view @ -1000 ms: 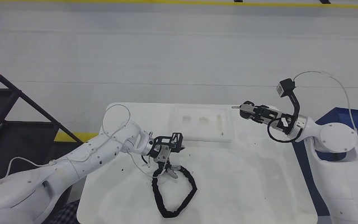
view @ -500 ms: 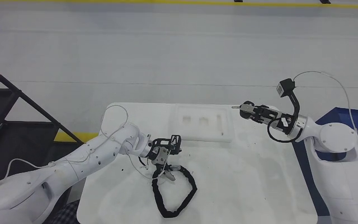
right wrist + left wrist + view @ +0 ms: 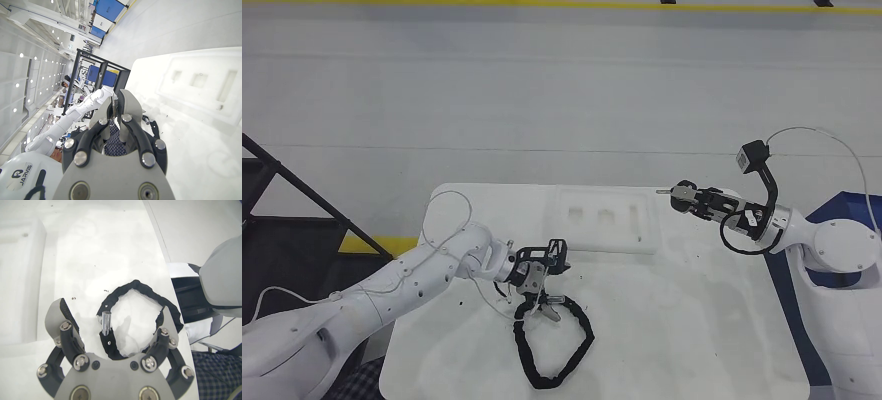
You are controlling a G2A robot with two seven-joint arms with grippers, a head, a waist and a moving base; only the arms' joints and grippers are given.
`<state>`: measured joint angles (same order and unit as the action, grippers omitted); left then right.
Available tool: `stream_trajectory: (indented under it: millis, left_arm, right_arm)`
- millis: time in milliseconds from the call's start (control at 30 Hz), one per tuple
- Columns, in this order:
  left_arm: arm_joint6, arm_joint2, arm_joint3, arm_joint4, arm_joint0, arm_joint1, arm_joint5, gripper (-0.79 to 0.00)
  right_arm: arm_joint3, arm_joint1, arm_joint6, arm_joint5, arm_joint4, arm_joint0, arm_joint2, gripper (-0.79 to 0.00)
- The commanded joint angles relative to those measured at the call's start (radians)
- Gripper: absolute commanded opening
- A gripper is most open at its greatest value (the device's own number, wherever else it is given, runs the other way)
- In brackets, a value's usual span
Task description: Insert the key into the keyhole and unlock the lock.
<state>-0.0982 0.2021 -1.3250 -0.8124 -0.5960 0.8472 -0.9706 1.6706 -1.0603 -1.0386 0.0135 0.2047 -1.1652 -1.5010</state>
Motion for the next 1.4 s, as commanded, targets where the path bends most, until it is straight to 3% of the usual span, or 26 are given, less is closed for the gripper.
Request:
stream_trajectory:
  millis: [0,267,400,933,1033,1100,1167,1367]
  left_arm:
    - [0.078,0.021,0.005,-0.073,-0.023,-0.006,0.007,0.0]
    - [0.438,0.067,0.041,-0.392,-0.139,-0.039,0.109,0.0]
    - [0.556,0.073,0.068,-0.513,-0.181,-0.046,0.173,0.0]
    - [0.659,0.076,0.193,-0.66,-0.212,0.024,0.243,0.0]
    - [0.684,0.082,0.203,-0.685,-0.216,0.032,0.263,-0.203]
    - [0.691,0.087,0.212,-0.695,-0.218,0.036,0.27,-0.259]
    - [0.696,0.092,0.219,-0.701,-0.221,0.039,0.271,-0.397]
    - [0.685,0.109,0.233,-0.718,-0.227,0.047,0.266,-0.499]
  right_arm:
    - [0.0,0.0,0.0,0.0,0.0,0.0,0.0,-0.785]
    - [0.0,0.0,0.0,0.0,0.0,0.0,0.0,-0.785]
    - [0.0,0.0,0.0,0.0,0.0,0.0,0.0,-0.785]
    - [0.0,0.0,0.0,0.0,0.0,0.0,0.0,-0.785]
    - [0.0,0.0,0.0,0.0,0.0,0.0,0.0,-0.785]
    - [0.0,0.0,0.0,0.0,0.0,0.0,0.0,-0.785]
    - [0.0,0.0,0.0,0.0,0.0,0.0,0.0,-0.785]
    - [0.0,0.0,0.0,0.0,0.0,0.0,0.0,-0.785]
